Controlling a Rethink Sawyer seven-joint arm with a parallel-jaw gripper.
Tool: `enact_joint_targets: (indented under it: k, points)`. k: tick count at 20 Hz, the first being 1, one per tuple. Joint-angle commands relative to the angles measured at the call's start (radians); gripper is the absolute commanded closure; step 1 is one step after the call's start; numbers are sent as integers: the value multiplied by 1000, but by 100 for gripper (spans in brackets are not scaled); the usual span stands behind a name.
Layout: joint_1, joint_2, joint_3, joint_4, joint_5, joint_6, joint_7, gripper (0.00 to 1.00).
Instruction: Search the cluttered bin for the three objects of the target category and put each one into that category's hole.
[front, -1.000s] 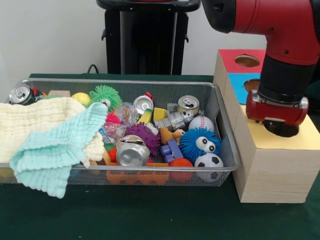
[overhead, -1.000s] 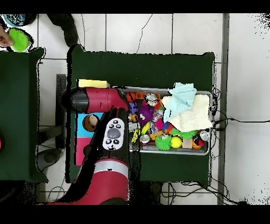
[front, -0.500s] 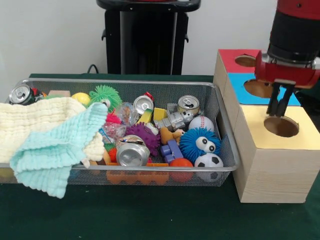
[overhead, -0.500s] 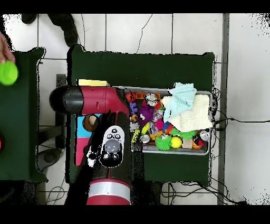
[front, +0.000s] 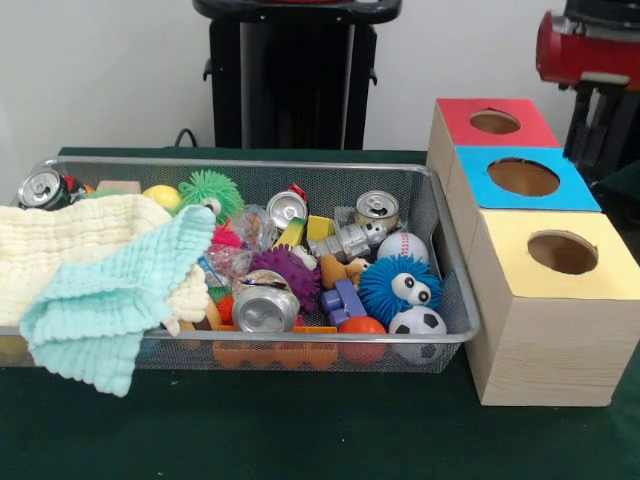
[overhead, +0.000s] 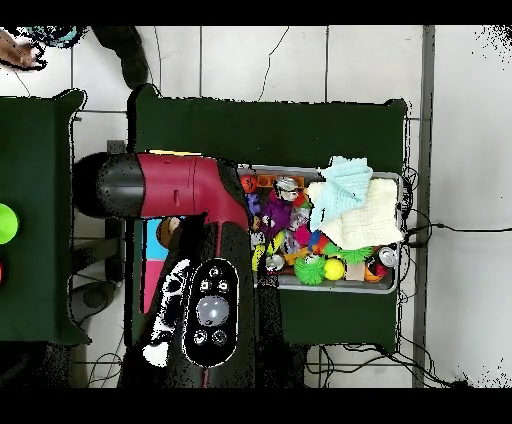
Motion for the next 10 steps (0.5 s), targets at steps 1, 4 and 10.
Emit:
enact_joint_targets:
  k: [1, 4, 10]
  points:
    - [-67, -68, 56, 133, 12, 136, 42, 100]
    - [-93, -68, 74, 168, 3, 91, 8, 100]
    - [-153, -62, 114, 229, -35, 24, -83, 100]
